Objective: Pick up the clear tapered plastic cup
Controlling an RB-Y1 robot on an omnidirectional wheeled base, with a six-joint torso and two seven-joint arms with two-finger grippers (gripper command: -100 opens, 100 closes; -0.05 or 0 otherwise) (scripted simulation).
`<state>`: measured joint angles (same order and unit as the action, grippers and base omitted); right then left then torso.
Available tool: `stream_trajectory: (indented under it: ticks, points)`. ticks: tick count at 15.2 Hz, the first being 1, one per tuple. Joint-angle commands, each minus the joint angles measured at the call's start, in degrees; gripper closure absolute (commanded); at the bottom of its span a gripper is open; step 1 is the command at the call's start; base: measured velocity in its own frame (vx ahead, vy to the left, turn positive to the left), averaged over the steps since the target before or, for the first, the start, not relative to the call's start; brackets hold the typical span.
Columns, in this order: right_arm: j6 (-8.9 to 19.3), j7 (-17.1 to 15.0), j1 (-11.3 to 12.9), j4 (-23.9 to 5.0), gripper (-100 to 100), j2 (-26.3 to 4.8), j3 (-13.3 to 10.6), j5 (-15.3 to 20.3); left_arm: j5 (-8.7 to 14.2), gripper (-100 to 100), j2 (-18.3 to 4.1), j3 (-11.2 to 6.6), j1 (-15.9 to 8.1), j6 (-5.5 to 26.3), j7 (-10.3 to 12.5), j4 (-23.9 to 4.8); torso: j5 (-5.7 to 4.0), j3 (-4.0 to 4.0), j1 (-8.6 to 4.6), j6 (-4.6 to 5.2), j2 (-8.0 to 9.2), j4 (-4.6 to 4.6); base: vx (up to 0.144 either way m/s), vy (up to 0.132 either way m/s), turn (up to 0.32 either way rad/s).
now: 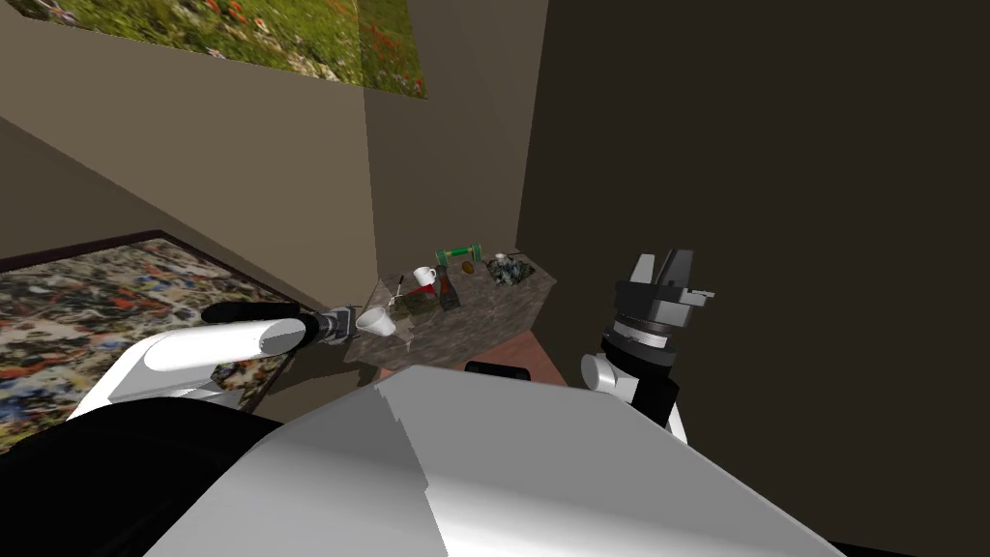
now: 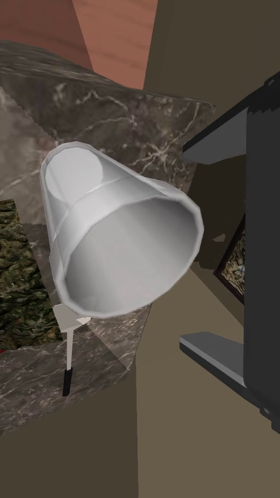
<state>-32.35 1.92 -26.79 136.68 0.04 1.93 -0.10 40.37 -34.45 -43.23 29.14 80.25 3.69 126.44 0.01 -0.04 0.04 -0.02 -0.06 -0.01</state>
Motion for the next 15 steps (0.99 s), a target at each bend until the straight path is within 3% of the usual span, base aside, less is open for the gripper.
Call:
stream_trajectory:
  ticks: [1, 3, 4, 14, 15]
  points:
    - [0.0, 0.0, 0.0, 0.0, 0, 0.0, 0.0, 0.0, 1.4, -100, -0.9, -1.28, 0.3, 2.9, -0.8, -0.9, 0.0, 0.0, 0.0, 0.0, 0.0, 0.0, 0.006, 0.007, -0.166]
    - [0.0, 0.0, 0.0, 0.0, 0, 0.0, 0.0, 0.0, 1.4, -100, -0.9, -1.28, 0.3, 4.9, -0.8, -0.9, 0.0, -0.01, 0.01, 0.03, -0.02, 0.0, 0.007, 0.012, -0.112]
    - [0.0, 0.0, 0.0, 0.0, 0, 0.0, 0.0, 0.0, 2.6, -100, -1.5, -2.24, 0.7, 6.6, -1.4, -1.6, 0.01, -0.01, 0.02, -0.01, -0.01, 0.0, 0.008, 0.007, -0.136]
    - [0.0, 0.0, 0.0, 0.0, 0, 0.0, 0.0, 0.0, 5.4, -100, -3.1, -4.66, 1.6, 16.6, -3.3, -3.4, 0.0, -0.01, 0.01, 0.01, -0.02, -0.01, 0.007, 0.008, -0.118]
    - [0.0, 0.0, 0.0, 0.0, 0, 0.0, 0.0, 0.0, 6.2, -100, -3.5, -5.29, 1.9, 18.7, -3.8, -3.9, 0.0, -0.01, 0.01, -0.01, -0.02, 0.0, 0.008, 0.007, -0.108]
